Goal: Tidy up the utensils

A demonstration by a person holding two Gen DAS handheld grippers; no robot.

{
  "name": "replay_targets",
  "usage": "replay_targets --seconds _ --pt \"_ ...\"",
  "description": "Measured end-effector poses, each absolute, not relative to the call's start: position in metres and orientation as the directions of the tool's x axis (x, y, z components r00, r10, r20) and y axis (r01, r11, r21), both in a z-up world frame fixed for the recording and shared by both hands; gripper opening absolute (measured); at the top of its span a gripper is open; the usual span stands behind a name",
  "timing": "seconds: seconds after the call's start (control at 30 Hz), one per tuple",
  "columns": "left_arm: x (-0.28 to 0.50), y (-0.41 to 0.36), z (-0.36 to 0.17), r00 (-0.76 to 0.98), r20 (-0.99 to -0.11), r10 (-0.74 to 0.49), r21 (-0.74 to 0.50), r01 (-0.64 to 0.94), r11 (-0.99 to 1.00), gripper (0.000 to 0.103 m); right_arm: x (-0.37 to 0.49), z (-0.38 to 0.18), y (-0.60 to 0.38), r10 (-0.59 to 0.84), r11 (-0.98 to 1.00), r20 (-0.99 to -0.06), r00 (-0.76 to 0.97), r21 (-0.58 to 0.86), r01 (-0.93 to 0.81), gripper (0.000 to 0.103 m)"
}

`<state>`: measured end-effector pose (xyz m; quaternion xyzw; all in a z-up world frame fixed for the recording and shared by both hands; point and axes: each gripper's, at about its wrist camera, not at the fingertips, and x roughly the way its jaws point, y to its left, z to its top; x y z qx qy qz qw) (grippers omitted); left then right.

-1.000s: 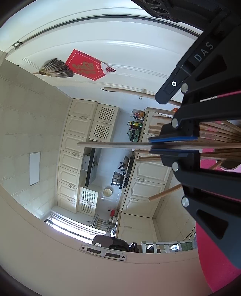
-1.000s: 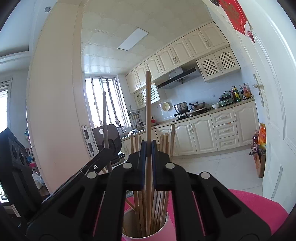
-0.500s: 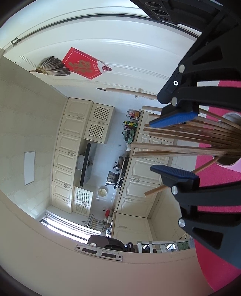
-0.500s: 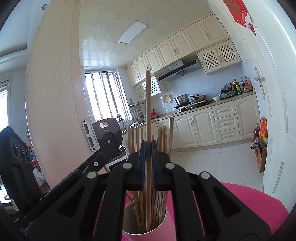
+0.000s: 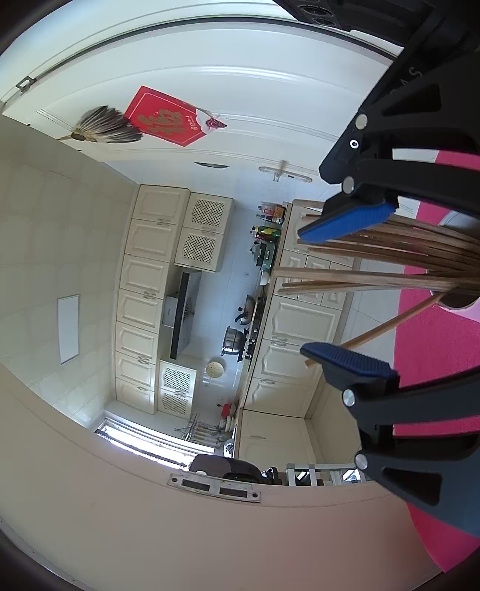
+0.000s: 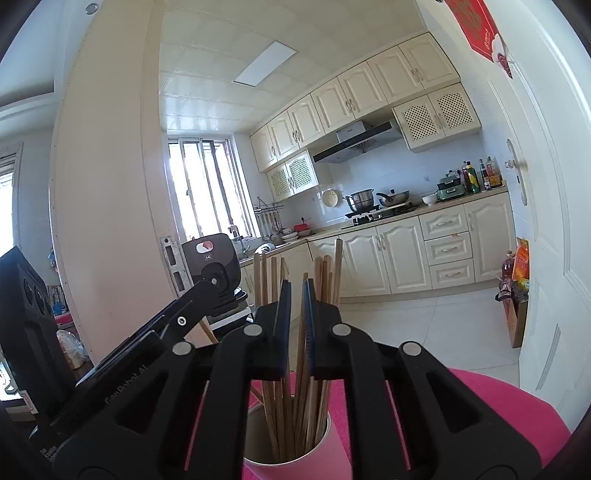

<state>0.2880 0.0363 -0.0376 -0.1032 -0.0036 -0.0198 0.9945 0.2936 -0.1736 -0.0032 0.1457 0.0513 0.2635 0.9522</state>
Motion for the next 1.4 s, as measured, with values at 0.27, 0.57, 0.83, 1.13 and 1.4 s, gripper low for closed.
replay_targets --seconds 0.27,0.57,0.83,1.13,1.4 --pt "0.290 0.035 -0.037 1.000 0.007 -0.020 -0.193 0.021 0.981 0.059 0.292 -0.004 -0.177 0.507 0.821 -0.013 0.862 0.313 -0.478 0.008" --pt "0.296 0.037 -0.030 1.000 -0.024 0.003 -0.189 -0.007 0.982 0.059 0.294 -0.004 -0.178 0.511 0.813 -0.010 0.860 0.332 -0.479 0.008" --pt "0.274 0.037 -0.012 0.998 -0.059 0.039 -0.120 -0.046 0.992 0.066 0.284 0.011 -0.183 0.469 0.838 -0.012 0.883 0.323 -0.440 0.056" --pt "0.236 0.023 0.008 0.994 -0.089 0.062 -0.086 -0.069 0.994 0.074 0.235 0.032 -0.200 0.354 0.913 -0.079 0.932 0.247 -0.326 0.074" --pt "0.181 0.000 0.030 0.993 -0.092 0.068 -0.028 -0.071 0.997 0.076 0.172 0.048 -0.207 0.261 0.957 -0.101 0.960 0.160 -0.244 0.088"
